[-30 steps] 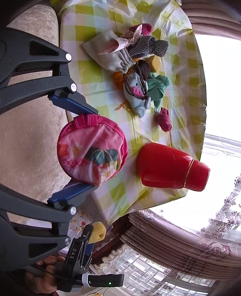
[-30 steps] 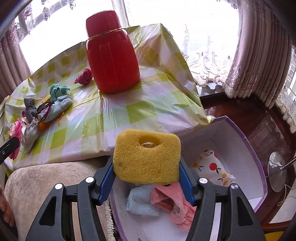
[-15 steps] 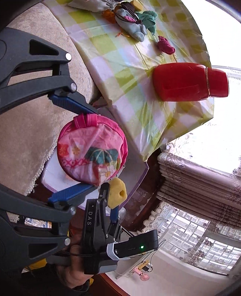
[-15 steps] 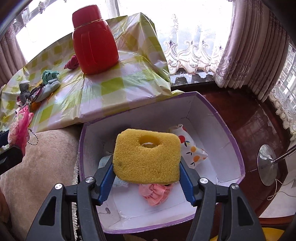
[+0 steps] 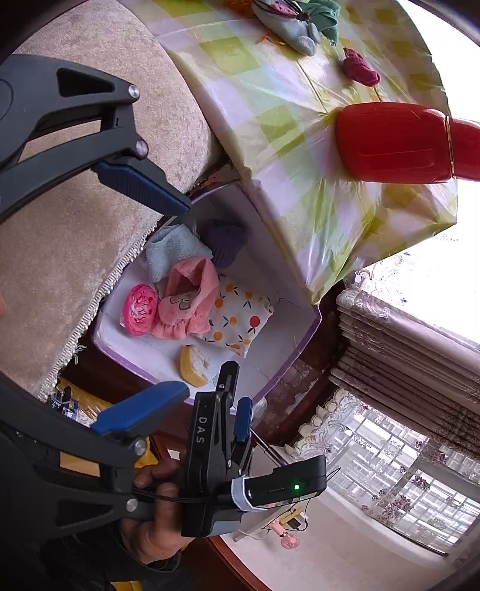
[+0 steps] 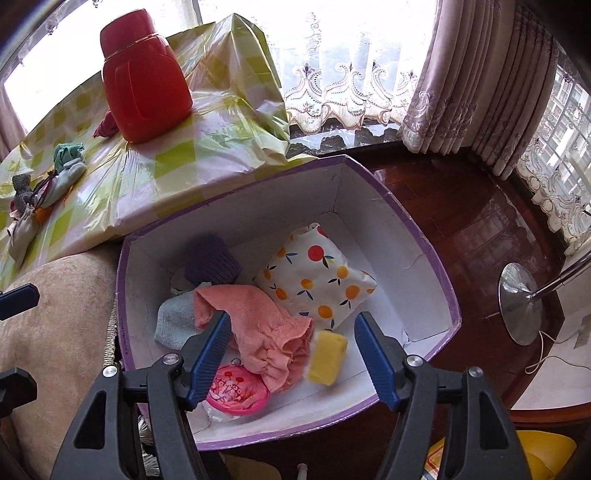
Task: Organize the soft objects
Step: 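Move both tools back to the table toward the remaining items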
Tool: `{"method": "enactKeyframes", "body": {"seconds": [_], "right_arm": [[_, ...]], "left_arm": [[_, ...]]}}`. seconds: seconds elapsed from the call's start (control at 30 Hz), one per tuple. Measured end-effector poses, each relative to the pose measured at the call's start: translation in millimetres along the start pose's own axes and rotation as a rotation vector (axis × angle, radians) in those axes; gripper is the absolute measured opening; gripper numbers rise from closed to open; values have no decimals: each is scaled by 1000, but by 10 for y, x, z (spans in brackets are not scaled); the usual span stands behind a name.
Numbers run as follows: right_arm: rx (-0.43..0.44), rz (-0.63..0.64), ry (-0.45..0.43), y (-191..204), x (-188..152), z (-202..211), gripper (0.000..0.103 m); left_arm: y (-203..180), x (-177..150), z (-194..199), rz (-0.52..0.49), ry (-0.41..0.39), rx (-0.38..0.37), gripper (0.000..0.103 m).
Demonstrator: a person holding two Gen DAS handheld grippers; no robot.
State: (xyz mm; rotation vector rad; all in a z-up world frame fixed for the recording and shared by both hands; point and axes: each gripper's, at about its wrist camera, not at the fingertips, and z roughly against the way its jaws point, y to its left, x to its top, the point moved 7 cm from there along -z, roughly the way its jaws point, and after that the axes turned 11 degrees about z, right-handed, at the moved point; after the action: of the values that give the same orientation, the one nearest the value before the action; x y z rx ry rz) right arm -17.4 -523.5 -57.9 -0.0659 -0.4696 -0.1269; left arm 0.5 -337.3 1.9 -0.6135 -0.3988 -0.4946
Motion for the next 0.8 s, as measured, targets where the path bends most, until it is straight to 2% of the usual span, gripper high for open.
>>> {"method": "enactKeyframes", "body": {"seconds": [0.13,0.33,0.53,0.7,0.8], "right_arm": [[10,5,-15,54,51,25,70],[68,33,-62,308,221,72,70],[136,94,-88,701,416,68,70],[185,141,-106,1049,573,51,70],[217,168,-119,1259,667,42,70]], "left_arm": [[125,52,88,35,-38,16,92],[447,183,258,127,-120,60,92],[945,276,502,240,-216,150,92],[1433,269,720,375,-285,176,91],[1692,253,838,446,-322,192,87]]}}
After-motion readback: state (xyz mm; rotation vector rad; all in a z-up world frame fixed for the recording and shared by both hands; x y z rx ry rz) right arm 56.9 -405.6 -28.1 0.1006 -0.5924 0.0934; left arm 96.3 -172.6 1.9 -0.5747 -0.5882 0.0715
